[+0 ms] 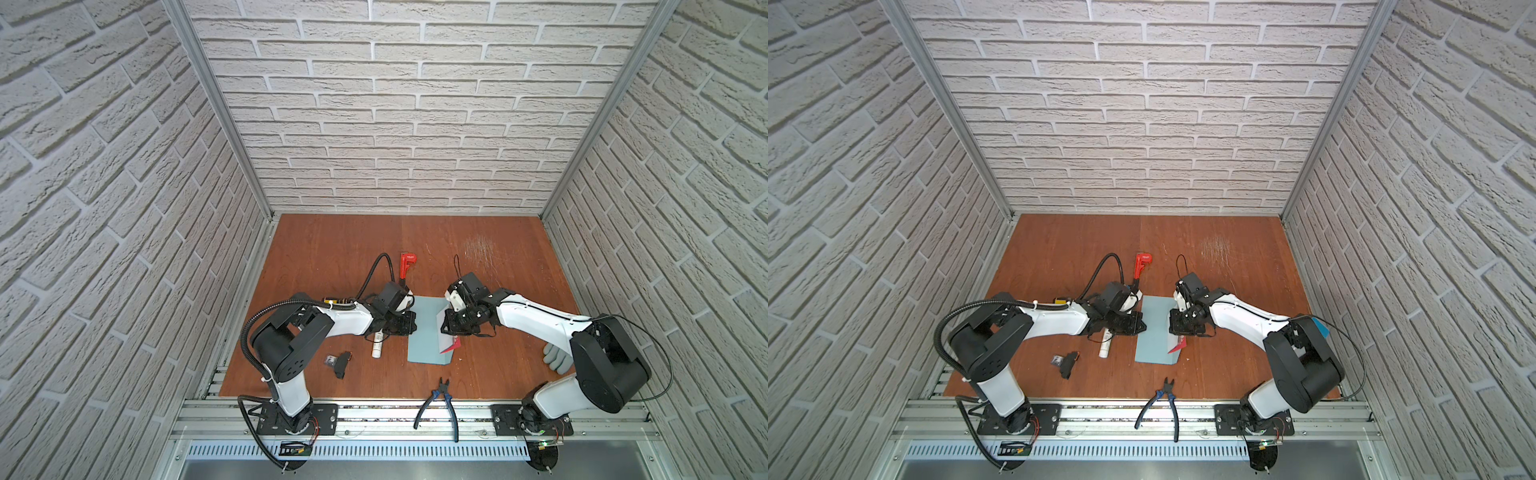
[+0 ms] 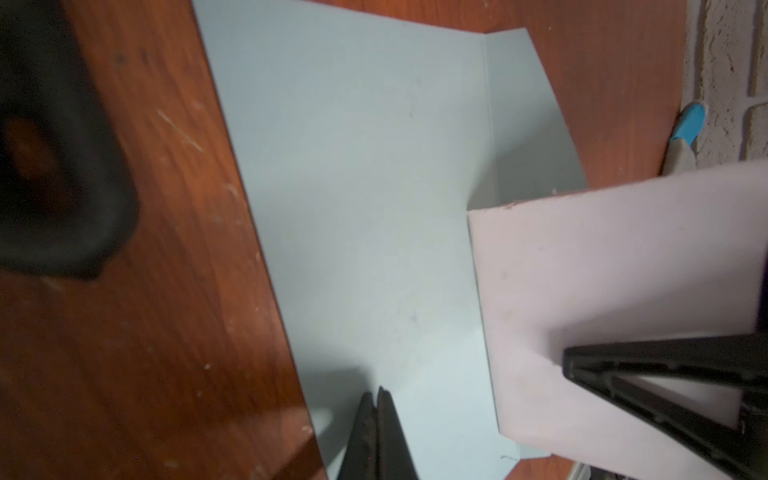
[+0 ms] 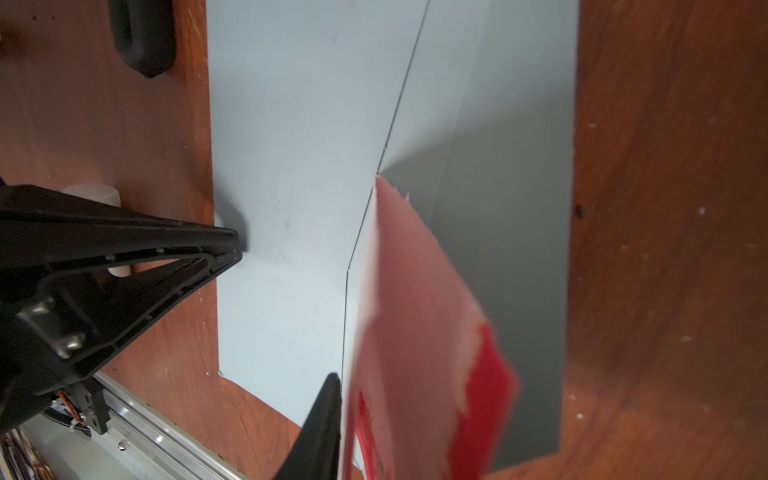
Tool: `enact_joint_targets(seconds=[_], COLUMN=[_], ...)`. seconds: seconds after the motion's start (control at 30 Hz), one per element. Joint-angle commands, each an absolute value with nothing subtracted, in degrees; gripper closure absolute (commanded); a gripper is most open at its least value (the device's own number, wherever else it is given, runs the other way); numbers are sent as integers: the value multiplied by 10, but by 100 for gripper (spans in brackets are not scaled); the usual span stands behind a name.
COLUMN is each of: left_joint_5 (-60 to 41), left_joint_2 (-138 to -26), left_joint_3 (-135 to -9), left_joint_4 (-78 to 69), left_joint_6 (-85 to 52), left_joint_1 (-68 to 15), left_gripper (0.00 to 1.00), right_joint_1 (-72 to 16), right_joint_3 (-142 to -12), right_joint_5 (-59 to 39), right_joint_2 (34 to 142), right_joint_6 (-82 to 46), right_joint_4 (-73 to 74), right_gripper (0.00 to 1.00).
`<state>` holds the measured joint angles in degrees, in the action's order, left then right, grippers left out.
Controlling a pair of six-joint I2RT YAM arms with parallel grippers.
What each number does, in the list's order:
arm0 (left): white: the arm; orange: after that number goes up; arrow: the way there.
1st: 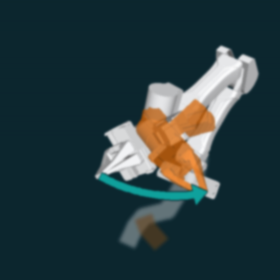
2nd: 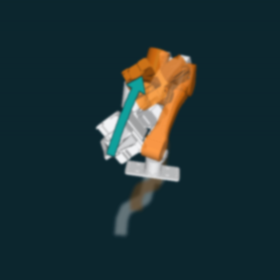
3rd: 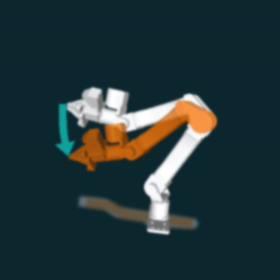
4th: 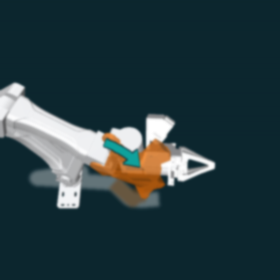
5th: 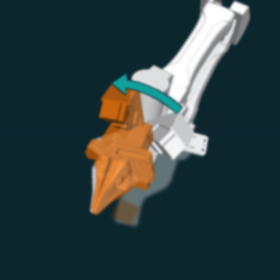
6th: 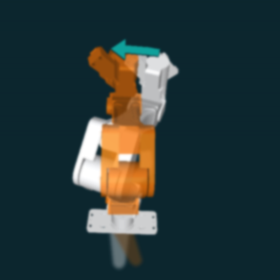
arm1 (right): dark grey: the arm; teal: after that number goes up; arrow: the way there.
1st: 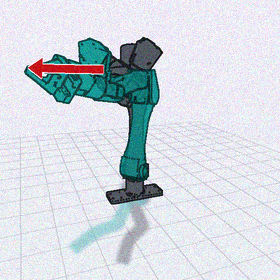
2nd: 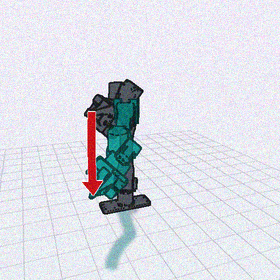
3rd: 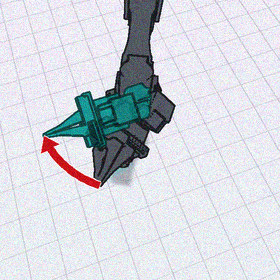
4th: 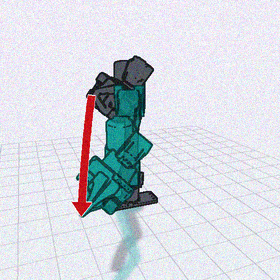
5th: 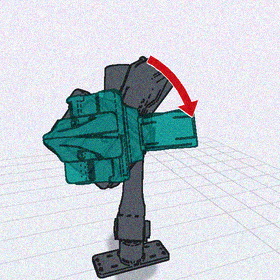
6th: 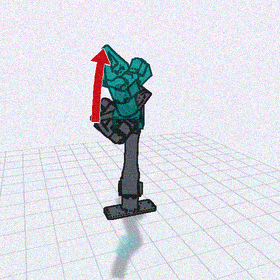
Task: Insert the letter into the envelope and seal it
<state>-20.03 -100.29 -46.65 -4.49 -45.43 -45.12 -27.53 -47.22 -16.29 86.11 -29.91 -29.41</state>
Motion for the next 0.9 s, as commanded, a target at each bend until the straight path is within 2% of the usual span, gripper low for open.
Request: enact_joint_targets(seconds=[0.0, 0.23, 0.87], left_joint_5=[-192, -193, -206], left_joint_2=[-1022, -1027, -1034], left_joint_3=[-468, -468, -468], left_joint_4=[-23, -20, -17], left_joint_6=[-443, -442, -431], left_joint_1=[-451, -447, -439], left_gripper=[98, 99, 100], right_joint_1=[-269, -258, -240], right_joint_3=[-469, -466, -481], right_joint_5=[-162, -161, -162], right_joint_2=[866, 875, 919], right_joint_6=[-297, -304, -318], right_joint_4=[-290, -291, -308], right_gripper=[82, 93, 94])
